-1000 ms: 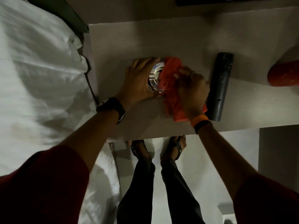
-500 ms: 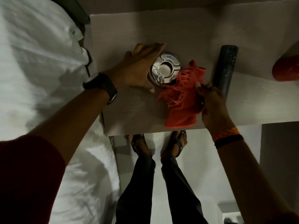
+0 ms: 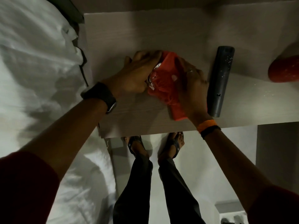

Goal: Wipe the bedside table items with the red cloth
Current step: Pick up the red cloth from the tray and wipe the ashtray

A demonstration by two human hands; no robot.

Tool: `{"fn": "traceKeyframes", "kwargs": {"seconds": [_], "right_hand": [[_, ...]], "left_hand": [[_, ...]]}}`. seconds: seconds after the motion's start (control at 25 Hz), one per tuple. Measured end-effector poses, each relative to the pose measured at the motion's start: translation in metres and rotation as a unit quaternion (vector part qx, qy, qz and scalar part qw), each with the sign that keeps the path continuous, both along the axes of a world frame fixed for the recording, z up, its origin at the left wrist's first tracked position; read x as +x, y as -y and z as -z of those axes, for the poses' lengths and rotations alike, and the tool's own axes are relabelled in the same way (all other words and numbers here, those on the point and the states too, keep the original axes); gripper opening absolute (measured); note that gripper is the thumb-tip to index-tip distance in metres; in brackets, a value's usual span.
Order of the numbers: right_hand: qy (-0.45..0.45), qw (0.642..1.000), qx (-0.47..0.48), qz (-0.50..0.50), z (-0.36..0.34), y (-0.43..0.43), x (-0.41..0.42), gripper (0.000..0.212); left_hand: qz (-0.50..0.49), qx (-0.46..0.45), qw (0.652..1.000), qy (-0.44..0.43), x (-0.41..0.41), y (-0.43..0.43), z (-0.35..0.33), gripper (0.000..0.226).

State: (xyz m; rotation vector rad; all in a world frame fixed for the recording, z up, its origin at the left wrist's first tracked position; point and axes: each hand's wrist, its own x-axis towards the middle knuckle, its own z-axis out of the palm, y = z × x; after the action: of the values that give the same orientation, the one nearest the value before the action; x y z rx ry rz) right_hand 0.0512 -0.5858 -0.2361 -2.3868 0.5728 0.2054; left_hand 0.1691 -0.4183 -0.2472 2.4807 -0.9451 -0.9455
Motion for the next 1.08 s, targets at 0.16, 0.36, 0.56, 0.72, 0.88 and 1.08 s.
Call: {"fn": "traceKeyframes", "kwargs": {"seconds": [0.16, 0.36, 0.56, 0.72, 0.88, 1.08], "right_hand": [[0.041, 0.996, -0.080, 0.011, 0.005, -0.007, -0.004, 0.042], [0.028, 0.997, -0.032, 0.071, 0.018, 0.017, 0.026, 0.040], [0.054, 0.997, -0.033, 0.037, 0.018, 0.009, 0.013, 0.040], [0.018, 0.993, 0.053, 0.106, 0.011, 0.031, 0.043, 0.035], [0.088, 0.946, 0.246, 0.190, -0.012, 0.050, 0.011, 0.027], [0.155, 0.940, 0.215, 0.217, -0.024, 0.046, 0.012, 0.034]], "left_hand": [[-0.151, -0.011, 0.988, 0.022, -0.056, 0.010, 0.005, 0.113], [-0.211, -0.077, 0.970, 0.093, -0.063, 0.012, 0.015, 0.097], [-0.152, -0.082, 0.982, 0.079, -0.052, 0.001, 0.015, 0.106], [-0.092, -0.057, 0.993, 0.037, -0.035, 0.001, 0.008, 0.118], [-0.046, -0.059, 0.997, 0.024, -0.012, -0.017, 0.006, 0.114], [-0.274, -0.078, 0.956, 0.077, -0.049, 0.009, -0.005, 0.092]]}}
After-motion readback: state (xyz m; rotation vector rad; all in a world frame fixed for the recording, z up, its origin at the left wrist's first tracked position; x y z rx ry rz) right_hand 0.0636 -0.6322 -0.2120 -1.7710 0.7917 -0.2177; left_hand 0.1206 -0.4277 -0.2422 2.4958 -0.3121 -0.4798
